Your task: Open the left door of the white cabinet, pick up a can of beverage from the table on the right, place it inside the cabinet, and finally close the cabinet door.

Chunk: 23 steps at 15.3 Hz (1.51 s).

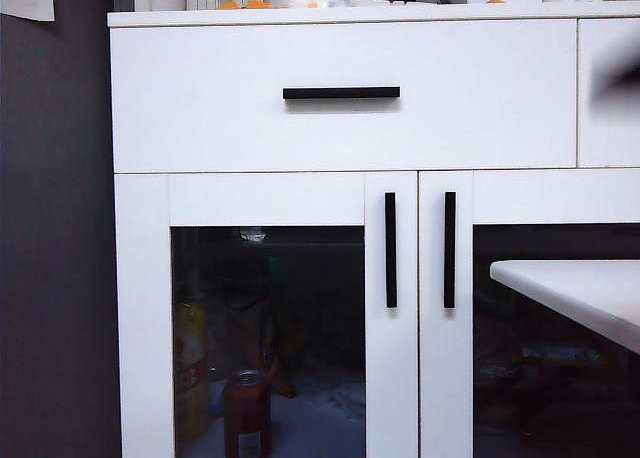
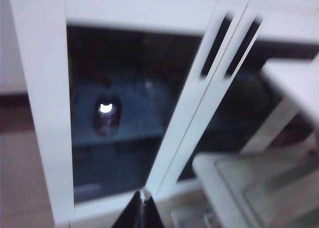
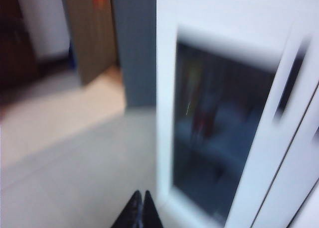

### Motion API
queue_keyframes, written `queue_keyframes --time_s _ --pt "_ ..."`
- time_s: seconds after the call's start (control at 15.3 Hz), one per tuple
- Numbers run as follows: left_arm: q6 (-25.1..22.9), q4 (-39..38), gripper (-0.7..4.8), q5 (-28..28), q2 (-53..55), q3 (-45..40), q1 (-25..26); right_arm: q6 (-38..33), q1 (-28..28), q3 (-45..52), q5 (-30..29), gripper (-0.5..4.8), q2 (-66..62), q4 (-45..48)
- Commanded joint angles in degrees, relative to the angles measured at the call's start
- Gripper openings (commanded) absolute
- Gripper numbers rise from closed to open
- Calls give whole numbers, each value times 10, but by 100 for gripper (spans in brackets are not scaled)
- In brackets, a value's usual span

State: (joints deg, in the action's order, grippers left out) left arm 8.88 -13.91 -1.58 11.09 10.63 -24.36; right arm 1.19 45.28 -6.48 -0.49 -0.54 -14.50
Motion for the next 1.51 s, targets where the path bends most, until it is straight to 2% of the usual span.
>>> queue_keyframes --time_s 0.07,0.26,0.46,0.85,0.92,1.05,1.11,1.24,1.44,1.51 --pt "1 87 -6 -38 -1 -59 1 -49 -1 58 -20 -6 1 42" --pt "15 126 -6 -43 -1 -104 1 -49 -1 63 -20 -6 1 43" --pt "37 144 -5 -42 -1 -103 1 -48 -1 63 -20 -4 1 45" --pt "36 142 -5 -36 -2 -103 1 -48 -3 63 -20 -4 2 45" --pt "36 132 -5 -39 -17 -103 10 -48 -18 63 -30 -4 3 46" --pt "36 123 -5 -75 -54 -103 67 -48 -93 63 -37 -4 4 48" --pt "36 123 -5 -78 -63 -103 85 -48 -125 63 -38 -4 4 49" --pt "36 123 -5 -76 -106 -103 170 -48 -256 63 -35 -4 4 49" --pt "36 131 -5 -72 -111 -103 246 -48 -381 63 -28 -4 4 49" --pt "36 130 -5 -73 -111 -103 259 -48 -406 63 -26 -4 4 49"
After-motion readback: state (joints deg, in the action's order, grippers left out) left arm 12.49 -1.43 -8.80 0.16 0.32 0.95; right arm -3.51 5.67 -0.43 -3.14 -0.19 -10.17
